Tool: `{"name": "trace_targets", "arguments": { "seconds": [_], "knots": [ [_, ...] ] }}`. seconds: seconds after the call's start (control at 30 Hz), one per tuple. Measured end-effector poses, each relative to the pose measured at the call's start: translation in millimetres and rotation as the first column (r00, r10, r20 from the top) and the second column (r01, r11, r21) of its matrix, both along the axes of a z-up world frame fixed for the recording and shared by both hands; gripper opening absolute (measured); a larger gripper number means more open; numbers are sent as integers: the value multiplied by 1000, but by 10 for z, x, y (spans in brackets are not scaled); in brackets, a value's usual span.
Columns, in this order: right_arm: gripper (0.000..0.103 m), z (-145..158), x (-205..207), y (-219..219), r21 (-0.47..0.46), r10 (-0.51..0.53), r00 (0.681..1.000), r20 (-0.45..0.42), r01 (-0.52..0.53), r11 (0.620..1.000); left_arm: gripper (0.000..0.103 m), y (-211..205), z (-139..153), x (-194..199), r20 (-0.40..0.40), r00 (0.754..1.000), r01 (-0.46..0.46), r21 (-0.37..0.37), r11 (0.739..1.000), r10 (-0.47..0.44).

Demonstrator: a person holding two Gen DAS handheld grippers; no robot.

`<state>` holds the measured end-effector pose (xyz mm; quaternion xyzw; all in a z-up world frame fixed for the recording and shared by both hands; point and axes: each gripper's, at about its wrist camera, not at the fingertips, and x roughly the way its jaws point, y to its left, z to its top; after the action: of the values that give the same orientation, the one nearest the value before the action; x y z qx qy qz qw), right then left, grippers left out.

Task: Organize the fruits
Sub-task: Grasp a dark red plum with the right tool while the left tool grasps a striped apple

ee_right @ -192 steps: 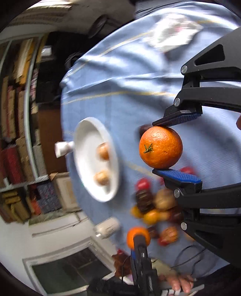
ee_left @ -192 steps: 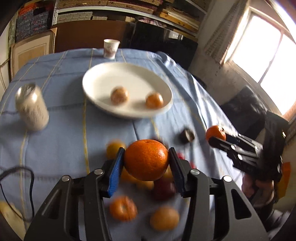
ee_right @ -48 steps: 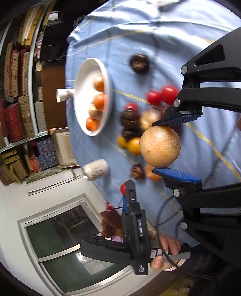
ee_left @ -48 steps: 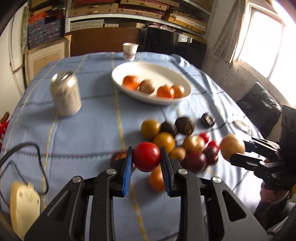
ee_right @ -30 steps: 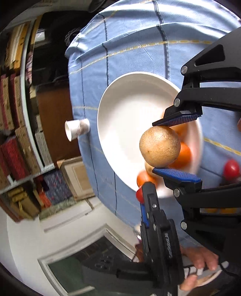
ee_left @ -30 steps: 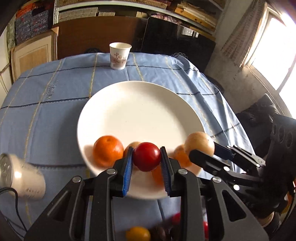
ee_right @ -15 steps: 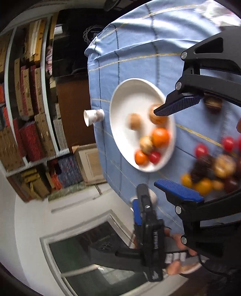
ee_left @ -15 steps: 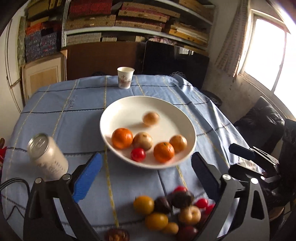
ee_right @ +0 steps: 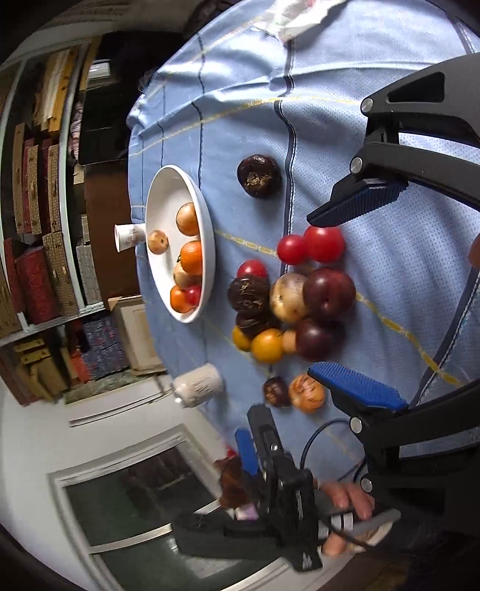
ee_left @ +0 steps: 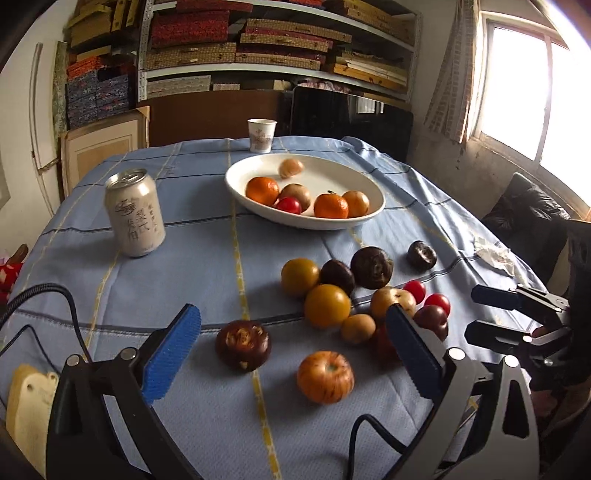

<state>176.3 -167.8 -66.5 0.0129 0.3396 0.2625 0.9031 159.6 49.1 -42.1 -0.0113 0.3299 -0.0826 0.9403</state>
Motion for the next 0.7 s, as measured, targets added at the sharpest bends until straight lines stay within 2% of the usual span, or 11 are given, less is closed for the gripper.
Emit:
{"name": "trace_targets", "arguments": {
  "seconds": [0.1, 0.17, 0.27, 0.43, 0.7],
  "knots": [
    [74, -22, -8, 67, -53, -6, 1000, 6, 6, 999, 98, 26, 15, -78, 33, 999, -31, 29, 999, 30],
    [63, -41, -4, 110, -79, 2, 1000, 0, -2, 997, 98, 69, 37, -105, 42, 998, -42, 24, 999, 41],
    [53, -64, 17, 169, -120, 29, 1000, -10, -30, 992, 98, 134, 54, -110, 38, 998, -55, 9, 998, 55],
    [52, -100, 43, 313, -211, 86, 996, -21, -88, 973, 98, 209, 96, -125, 45, 997, -67, -20, 998, 68],
    [47, -126, 142, 452, -330, 100, 995, 2, -94, 939, 98, 298, 109, -132, 37, 995, -85, -57, 995, 87]
  ]
}}
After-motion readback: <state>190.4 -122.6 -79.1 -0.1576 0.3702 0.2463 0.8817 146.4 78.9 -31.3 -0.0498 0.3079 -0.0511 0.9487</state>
